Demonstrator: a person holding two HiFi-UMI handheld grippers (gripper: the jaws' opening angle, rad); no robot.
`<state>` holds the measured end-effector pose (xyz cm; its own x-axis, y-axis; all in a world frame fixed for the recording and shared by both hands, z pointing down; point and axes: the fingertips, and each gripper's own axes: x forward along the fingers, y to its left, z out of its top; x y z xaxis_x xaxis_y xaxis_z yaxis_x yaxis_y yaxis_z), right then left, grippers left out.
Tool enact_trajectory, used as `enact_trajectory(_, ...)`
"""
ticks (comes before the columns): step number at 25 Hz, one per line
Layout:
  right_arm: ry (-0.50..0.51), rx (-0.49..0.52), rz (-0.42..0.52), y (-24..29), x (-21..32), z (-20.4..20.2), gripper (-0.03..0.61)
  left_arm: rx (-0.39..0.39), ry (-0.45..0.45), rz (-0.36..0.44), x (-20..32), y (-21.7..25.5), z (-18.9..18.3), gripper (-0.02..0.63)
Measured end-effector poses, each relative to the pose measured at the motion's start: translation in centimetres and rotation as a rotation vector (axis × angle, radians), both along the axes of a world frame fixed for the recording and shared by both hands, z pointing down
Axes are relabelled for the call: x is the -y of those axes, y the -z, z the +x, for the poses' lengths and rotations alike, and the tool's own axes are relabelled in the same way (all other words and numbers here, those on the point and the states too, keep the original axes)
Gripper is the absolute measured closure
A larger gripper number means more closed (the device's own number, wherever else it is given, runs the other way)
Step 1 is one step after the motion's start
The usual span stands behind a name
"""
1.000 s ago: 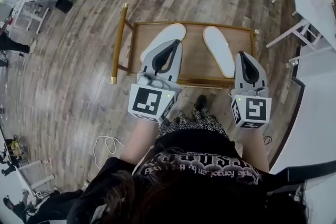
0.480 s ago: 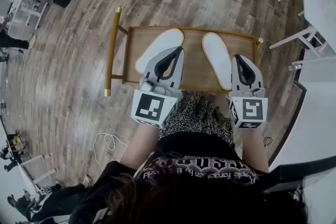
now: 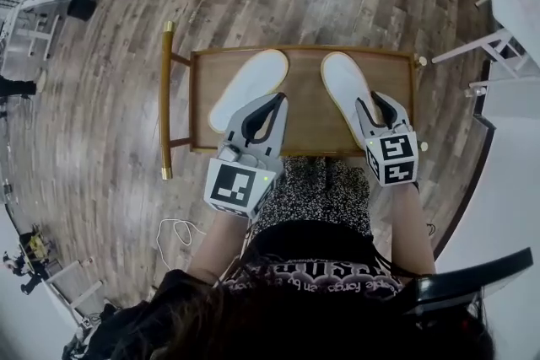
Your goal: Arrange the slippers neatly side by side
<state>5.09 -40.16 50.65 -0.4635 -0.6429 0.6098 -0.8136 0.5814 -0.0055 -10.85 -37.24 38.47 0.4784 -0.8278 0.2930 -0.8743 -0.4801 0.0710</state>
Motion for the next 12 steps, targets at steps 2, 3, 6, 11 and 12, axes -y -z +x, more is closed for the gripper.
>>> enact_trajectory(2,0.014,-0.034,-0.059,-2.1,0.4,0.2,0.466,-0.008,-0.016,-0.013,0.0,-0.8,0.1,0.621)
enact_trajectory(3,0.021,-0.052,-0.085,-3.0,0.6,0.3,0.466,-0.011,-0.024,-0.023,-0.1,-1.2,0.2,0.621)
enact_trajectory(6,0.038,-0.1,-0.139,-5.0,1.3,0.8,0.466,0.006,-0.045,-0.046,0.0,-2.3,0.5,0.621)
enact_trajectory(11,0.069,-0.11,-0.276,-7.1,2.2,1.3,0.453,0.016,-0.076,-0.056,0.4,-3.2,0.8,0.621)
enact_trajectory(12,0.076,-0.119,-0.297,-7.3,2.2,1.5,0.453,0.015,-0.078,-0.059,0.5,-3.3,0.8,0.621)
